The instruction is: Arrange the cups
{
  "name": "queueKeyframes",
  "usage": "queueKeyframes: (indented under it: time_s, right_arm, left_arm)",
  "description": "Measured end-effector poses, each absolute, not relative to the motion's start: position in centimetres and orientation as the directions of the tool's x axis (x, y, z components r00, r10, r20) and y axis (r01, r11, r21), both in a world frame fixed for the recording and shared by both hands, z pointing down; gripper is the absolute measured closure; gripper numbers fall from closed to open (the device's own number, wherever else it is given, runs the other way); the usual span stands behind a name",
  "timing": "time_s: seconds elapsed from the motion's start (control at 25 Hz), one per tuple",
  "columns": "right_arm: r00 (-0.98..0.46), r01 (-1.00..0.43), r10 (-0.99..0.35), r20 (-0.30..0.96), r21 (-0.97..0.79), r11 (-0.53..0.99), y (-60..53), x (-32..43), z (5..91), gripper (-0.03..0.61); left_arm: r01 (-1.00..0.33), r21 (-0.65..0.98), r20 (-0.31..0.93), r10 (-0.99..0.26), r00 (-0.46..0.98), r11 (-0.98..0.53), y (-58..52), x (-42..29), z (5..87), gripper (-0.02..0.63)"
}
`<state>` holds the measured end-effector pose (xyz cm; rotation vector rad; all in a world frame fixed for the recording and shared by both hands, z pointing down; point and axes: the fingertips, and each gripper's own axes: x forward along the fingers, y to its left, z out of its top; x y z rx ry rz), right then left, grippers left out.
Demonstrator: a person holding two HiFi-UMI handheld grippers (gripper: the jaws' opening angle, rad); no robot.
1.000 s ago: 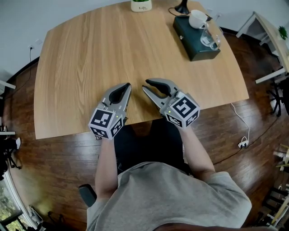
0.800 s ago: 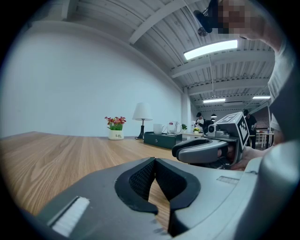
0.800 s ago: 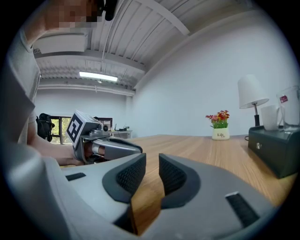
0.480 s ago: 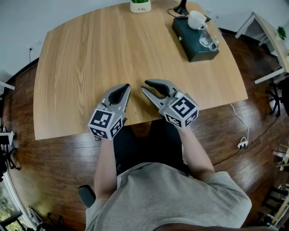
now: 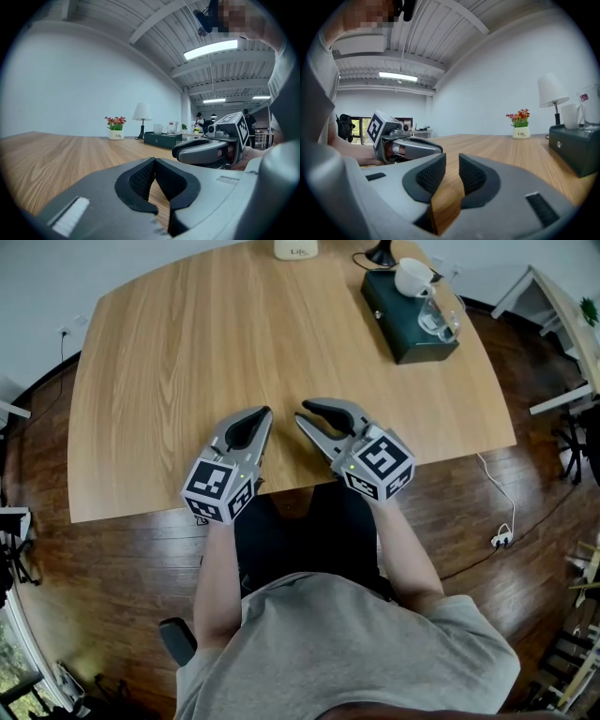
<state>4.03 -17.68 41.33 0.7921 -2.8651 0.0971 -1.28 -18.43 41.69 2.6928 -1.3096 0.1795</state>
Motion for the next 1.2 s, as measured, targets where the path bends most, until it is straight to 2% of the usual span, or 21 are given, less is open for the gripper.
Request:
queueKeyframes:
  time_s: [1.2]
  right_arm:
    - [-0.845, -0.515, -0.504, 0.178, -0.020, 0.857, -17.62, 3.92, 41.50, 0.500]
  left_arm:
    - [-0.779, 0.075, 0.167, -0.762, 0.625, -0.622, -18.22, -1.21, 41.80, 0.603]
